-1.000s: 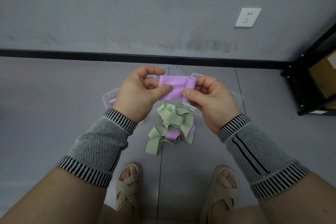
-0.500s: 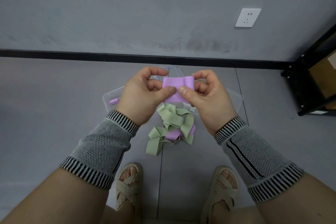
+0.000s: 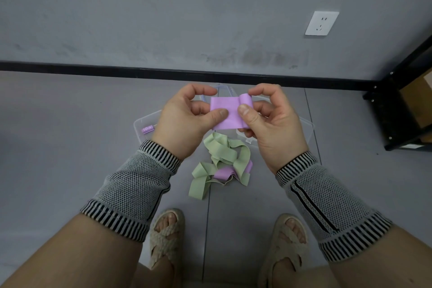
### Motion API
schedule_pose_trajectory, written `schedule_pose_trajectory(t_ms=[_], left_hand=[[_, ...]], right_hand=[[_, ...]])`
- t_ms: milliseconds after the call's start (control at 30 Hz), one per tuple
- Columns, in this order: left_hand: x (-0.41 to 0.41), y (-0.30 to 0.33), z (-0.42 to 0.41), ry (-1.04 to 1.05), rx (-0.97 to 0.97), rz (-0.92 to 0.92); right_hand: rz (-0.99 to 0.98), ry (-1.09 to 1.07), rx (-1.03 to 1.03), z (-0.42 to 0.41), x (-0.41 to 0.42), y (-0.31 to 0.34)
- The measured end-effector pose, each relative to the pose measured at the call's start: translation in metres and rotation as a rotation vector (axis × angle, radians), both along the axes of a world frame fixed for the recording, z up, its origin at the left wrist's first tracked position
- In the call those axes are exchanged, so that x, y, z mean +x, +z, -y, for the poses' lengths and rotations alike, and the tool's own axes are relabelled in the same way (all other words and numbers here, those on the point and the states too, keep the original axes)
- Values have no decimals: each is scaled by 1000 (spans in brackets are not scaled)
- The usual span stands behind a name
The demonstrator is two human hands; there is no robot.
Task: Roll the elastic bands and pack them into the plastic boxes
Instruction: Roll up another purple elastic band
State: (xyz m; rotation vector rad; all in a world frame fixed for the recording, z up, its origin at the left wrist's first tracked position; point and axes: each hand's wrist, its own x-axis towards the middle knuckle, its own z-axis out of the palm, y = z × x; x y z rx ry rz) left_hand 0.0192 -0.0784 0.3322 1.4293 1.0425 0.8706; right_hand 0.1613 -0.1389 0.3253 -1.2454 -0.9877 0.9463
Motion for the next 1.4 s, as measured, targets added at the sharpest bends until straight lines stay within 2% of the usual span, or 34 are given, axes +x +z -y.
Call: schedule_pose_trajectory(t_ms=[233,433,667,1400], left_hand=[[1,-1,0,-2,-7,8],[0,0,-1,8,0,5],[2,0,0,-4,-13,19],[8,3,6,19,-38,34]], right_hand=[[-3,-26,-8,-3,0,-2],[-146,-22,-41,-8,2,-8],[-56,20,-40,-6,-1,-10],[-129,-29,14,-7,-7,-16]])
